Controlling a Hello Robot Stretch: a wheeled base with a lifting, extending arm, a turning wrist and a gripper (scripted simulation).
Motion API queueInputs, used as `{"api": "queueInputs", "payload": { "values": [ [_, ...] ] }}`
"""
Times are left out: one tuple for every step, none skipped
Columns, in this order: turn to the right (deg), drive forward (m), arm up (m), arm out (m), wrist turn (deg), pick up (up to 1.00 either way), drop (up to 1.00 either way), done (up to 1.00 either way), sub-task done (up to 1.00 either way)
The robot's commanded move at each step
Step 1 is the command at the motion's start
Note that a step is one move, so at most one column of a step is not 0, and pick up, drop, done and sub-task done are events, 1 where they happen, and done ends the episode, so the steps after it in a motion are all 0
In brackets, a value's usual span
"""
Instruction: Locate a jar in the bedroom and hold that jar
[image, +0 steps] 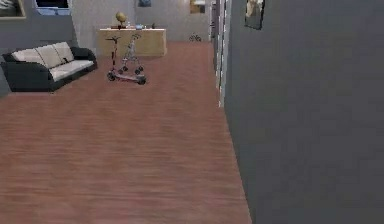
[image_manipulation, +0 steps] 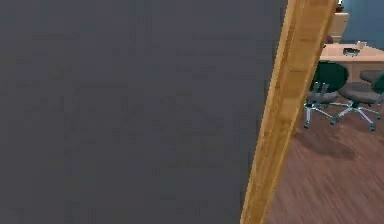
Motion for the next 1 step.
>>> {"api": "queueInputs", "payload": {
  "values": [
    [0.0, 1.0, 0.0, 0.0, 0.0, 0.0, 0.0, 0.0, 0.0]
  ]
}}
